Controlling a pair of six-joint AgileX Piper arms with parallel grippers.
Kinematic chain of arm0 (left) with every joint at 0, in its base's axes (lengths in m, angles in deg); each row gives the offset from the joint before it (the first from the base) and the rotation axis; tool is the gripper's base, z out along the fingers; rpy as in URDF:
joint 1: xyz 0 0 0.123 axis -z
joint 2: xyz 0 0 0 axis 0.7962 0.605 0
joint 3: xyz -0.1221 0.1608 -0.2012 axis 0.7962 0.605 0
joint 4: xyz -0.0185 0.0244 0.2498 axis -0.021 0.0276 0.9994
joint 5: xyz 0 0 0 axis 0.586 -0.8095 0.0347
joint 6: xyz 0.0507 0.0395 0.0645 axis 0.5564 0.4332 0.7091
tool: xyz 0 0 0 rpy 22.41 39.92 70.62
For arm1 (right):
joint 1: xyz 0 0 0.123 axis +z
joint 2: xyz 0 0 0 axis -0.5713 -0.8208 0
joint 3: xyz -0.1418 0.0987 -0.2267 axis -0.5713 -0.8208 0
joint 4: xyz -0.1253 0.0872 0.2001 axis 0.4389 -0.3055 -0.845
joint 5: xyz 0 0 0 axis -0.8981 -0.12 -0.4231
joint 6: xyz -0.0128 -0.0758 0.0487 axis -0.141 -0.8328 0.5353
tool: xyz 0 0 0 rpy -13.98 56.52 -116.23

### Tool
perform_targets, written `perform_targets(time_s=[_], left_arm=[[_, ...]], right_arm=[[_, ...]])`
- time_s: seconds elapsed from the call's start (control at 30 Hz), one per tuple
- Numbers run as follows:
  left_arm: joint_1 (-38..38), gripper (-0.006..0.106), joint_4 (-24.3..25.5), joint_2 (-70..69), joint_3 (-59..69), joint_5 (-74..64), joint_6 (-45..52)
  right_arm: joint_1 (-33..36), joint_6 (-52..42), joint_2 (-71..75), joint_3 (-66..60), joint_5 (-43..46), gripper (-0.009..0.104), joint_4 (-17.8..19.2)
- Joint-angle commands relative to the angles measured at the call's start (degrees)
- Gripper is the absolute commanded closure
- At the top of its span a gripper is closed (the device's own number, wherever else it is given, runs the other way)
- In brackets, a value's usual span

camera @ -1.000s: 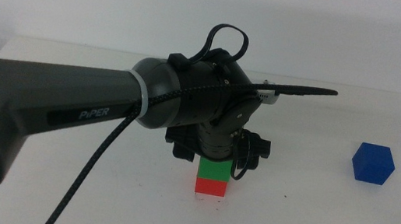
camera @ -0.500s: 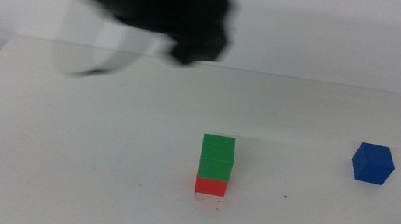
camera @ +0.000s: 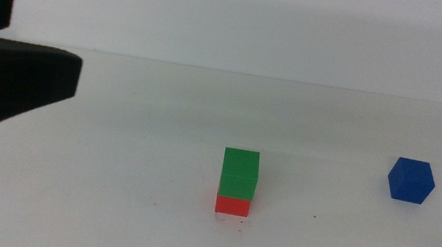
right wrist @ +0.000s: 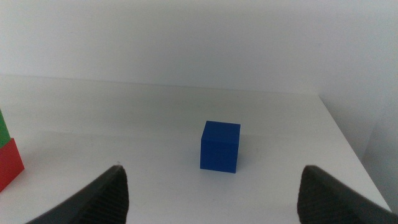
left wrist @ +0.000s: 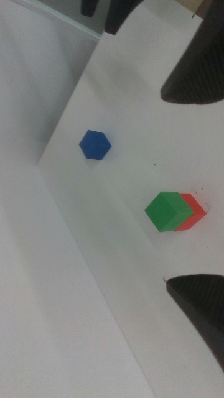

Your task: Stack red cubes first, then green, then blue cubes in a specific spot.

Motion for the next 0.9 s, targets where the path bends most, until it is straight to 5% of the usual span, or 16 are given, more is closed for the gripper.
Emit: perform_targets(time_s=[0.0,0.43,0.53,0.6,0.77,0.87], left_arm=[[-0.17,0.007,0.18,-0.35,0.29,-0.21,-1.23],[-0.17,0.007,0.30,-0.35,0.29,0.56,-2.24],[-0.17,0.007,0.30,-0.35,0.29,0.69,-2.24],[-0.17,0.007,0.30,-0.35,0.29,0.69,-2.24],[-0.17,0.007,0.30,-0.35,0.29,0.79,-2.24],[-0.17,0.007,0.30,-0.35,0.29,0.83,-2.24]], right_arm=[[-0.33,-0.41,0.25,-0.19,0.52,0.014,0.24],[-0.33,-0.51,0.25,-0.19,2.97,0.014,1.97],[-0.33,4.72,0.25,-0.19,8.68,0.014,-0.57],[-0.33,9.26,0.25,3.87,1.66,0.014,-1.27],[-0.22,19.18,-16.71,23.40,-19.58,0.014,4.34],[-0.22,15.66,-29.74,35.16,-36.19,0.014,5.28]])
